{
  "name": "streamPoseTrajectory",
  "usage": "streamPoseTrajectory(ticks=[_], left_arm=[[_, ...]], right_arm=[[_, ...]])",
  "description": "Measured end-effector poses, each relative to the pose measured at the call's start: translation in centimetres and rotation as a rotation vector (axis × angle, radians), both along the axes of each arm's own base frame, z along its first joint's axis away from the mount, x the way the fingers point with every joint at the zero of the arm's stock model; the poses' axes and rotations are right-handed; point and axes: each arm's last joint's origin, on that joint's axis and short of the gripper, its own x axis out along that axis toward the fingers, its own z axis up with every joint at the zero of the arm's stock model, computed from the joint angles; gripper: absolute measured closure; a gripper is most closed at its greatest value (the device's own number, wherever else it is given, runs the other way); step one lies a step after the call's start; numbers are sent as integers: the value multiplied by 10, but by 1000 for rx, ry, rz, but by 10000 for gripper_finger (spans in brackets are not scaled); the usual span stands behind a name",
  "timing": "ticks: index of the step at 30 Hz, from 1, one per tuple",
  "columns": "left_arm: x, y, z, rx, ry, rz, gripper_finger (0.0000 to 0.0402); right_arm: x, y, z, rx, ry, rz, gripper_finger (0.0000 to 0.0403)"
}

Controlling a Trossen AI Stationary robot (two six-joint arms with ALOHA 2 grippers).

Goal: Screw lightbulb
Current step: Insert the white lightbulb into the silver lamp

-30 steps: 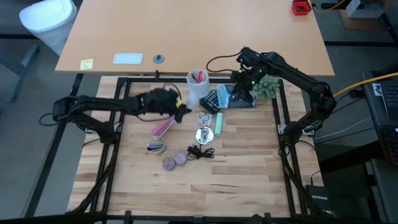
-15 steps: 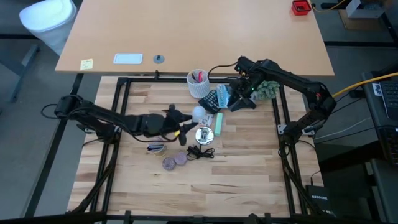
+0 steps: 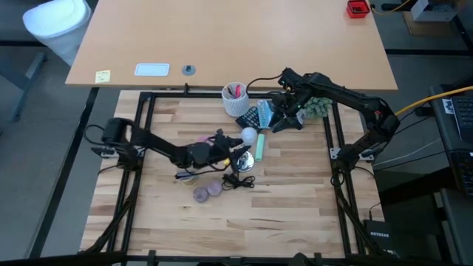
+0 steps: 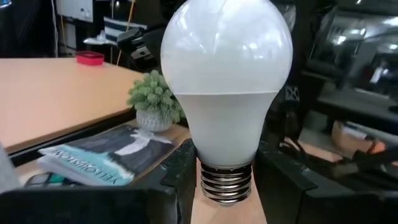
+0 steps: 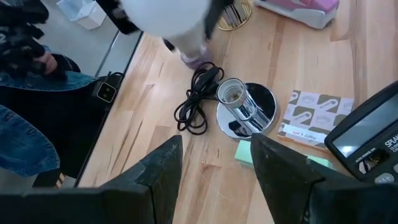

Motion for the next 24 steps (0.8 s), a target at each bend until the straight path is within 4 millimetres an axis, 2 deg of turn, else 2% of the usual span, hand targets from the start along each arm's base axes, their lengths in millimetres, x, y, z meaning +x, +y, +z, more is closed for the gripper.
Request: streamPoseTrajectory(ticks=[4, 8, 13, 16, 19, 24], left_arm=[[5, 22, -8, 6, -62, -37, 276], [4, 56, -6, 27, -84, -108, 274], [-4, 105, -6, 43, -74, -325, 273], [-12, 127, -10, 25, -35, -484, 273], [-17, 135, -13, 35, -3, -644, 273], [-12, 122, -25, 107, 41, -750, 273]], right_arm=[[0, 0, 0, -1, -1, 1, 207], [0, 0, 0, -2, -2, 1, 207], [0, 0, 0, -15, -12, 12, 207], [1, -1, 1, -22, -31, 14, 207], [5, -3, 3, -22, -75, 11, 207], [11, -8, 6, -17, -105, -43, 207]])
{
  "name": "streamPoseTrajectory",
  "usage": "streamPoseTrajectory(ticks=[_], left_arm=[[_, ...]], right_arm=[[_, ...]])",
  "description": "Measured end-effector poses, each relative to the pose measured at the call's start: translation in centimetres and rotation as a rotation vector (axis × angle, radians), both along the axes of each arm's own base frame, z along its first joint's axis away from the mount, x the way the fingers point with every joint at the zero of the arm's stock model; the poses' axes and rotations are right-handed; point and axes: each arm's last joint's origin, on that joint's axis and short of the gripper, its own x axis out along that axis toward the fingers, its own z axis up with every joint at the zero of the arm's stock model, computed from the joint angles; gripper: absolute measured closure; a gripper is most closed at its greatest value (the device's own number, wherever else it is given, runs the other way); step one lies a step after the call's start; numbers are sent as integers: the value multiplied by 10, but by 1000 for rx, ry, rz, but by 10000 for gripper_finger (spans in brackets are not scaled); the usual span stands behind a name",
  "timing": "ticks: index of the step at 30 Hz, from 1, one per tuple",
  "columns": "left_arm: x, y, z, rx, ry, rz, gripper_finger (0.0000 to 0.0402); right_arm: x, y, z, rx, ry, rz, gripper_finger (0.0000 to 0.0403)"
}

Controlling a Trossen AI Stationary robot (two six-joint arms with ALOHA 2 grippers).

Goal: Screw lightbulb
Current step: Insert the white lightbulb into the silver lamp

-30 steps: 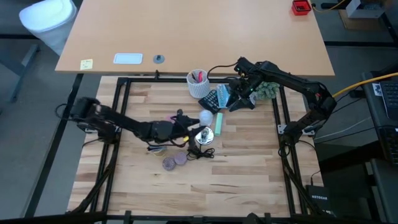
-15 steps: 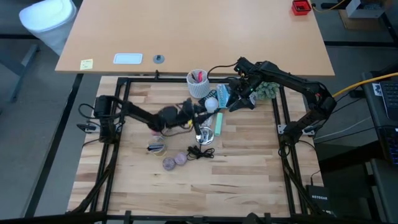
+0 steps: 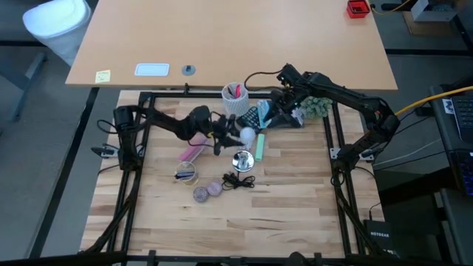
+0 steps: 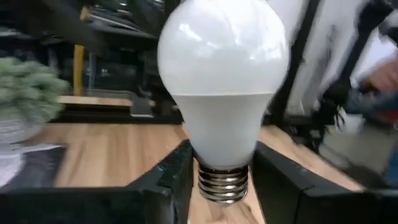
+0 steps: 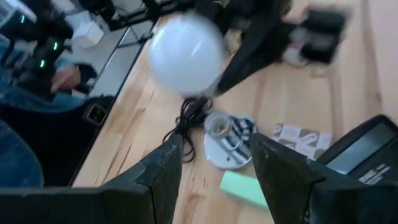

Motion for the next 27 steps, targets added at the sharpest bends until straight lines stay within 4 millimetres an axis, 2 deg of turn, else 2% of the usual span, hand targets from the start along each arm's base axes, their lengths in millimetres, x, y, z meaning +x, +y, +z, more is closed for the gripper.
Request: streamPoseTrajectory(ticks=[4, 12, 18, 23, 27], left_arm=[[6, -11, -15, 16, 23, -27, 273], [6, -8, -22, 6, 17, -11, 273], [-2, -7, -31, -5, 52, -3, 273], [-12, -11, -37, -16, 51, -2, 273], [-17, -10, -34, 0, -13, 3, 273]], right_arm=[[10, 6, 2, -9, 0, -11, 207], [36, 47, -3, -185, 125, 24, 207], [45, 69, -4, -170, 190, 35, 207], [37, 80, -3, -245, 349, -61, 207], [11, 88, 19, -261, 394, -157, 207]])
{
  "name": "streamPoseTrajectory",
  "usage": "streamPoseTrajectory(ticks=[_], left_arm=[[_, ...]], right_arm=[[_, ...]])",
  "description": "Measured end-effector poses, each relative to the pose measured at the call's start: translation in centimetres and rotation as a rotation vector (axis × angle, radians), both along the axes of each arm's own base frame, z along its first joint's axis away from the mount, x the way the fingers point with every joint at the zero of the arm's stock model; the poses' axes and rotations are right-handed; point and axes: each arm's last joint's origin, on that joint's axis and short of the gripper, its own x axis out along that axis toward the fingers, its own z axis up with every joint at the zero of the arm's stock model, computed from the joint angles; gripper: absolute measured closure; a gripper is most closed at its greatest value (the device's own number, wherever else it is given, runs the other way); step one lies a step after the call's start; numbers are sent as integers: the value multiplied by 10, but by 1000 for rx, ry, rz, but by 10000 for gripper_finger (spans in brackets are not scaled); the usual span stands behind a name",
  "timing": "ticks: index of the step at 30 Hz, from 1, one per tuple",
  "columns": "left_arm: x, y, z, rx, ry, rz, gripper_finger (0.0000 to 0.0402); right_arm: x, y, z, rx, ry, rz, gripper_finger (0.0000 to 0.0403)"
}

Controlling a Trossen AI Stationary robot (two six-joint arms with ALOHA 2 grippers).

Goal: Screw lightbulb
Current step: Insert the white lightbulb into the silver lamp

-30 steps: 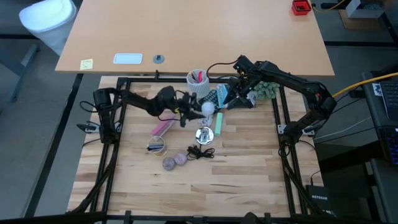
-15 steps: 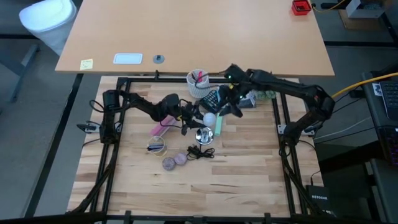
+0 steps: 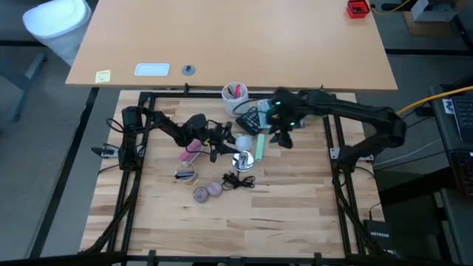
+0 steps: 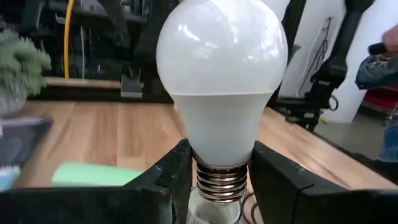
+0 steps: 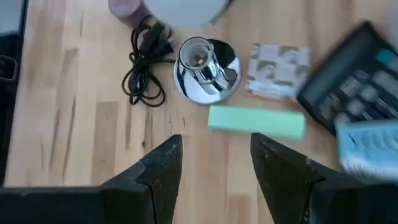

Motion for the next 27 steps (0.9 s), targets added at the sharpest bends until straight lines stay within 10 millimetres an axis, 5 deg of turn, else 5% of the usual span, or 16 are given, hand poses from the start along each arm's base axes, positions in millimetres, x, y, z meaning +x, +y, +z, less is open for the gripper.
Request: streamPoseTrajectory(ticks=[5, 9, 14, 19, 27], left_arm=[[-2, 3, 4, 1, -37, 13, 273], [-1, 2, 4, -7, -32, 19, 273], [3, -12, 4, 12, -40, 17, 273], [9, -29, 5, 40, -56, 27, 273], [18, -42, 10, 82, -86, 80, 273]], right_arm=[[-47, 17, 43, -46, -118, -113, 207], [-79, 35, 50, -137, -335, -195, 207], [-101, 52, 9, -124, -649, -321, 207], [-95, 60, -50, 1, -891, -341, 207], [-79, 66, -100, 22, -956, -446, 207]])
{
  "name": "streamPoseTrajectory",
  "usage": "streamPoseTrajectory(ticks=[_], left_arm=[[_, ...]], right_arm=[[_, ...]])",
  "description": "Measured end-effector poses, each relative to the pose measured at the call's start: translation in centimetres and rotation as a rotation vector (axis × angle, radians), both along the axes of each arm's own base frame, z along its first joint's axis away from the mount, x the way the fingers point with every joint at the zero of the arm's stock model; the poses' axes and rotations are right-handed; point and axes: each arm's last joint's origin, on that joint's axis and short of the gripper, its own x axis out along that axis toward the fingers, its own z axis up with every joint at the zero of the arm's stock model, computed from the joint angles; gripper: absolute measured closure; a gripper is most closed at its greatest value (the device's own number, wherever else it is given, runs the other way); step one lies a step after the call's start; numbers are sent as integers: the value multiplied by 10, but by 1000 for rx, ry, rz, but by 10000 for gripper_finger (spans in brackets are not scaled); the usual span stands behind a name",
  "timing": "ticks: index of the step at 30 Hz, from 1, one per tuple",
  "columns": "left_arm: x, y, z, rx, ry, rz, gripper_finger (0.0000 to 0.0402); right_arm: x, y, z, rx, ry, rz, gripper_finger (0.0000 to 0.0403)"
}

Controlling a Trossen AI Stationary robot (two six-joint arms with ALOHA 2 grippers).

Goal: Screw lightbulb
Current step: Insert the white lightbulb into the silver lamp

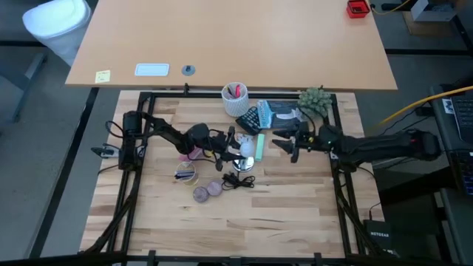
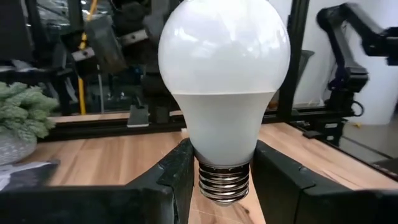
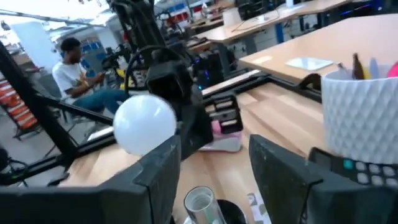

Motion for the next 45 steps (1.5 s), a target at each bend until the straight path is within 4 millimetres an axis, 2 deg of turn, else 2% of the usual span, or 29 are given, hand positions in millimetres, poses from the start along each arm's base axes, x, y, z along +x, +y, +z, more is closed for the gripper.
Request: streamPoseTrajectory(ticks=[7, 15, 23, 27, 33, 41, 45], left_arm=[[3, -10, 1, -70, 7, 69, 273], [11, -34, 2, -58, -15, 101, 273], [42, -29, -16, -74, -5, 114, 273], [48, -22, -27, -113, 17, 124, 273], [39, -11, -37, -158, 41, 152, 273], [5, 4, -44, -221, -4, 197, 273], [3, 4, -42, -213, -5, 188, 273]], right_arm=[[16, 6, -13, -25, 20, -13, 207], [19, 5, -18, -25, 48, -40, 207], [19, 5, -18, -24, 49, -36, 207], [19, 5, -18, -24, 51, -30, 207], [19, 5, -21, -23, 77, -28, 207], [19, 5, -22, -22, 90, -27, 207], [19, 5, -23, -21, 99, -28, 207]])
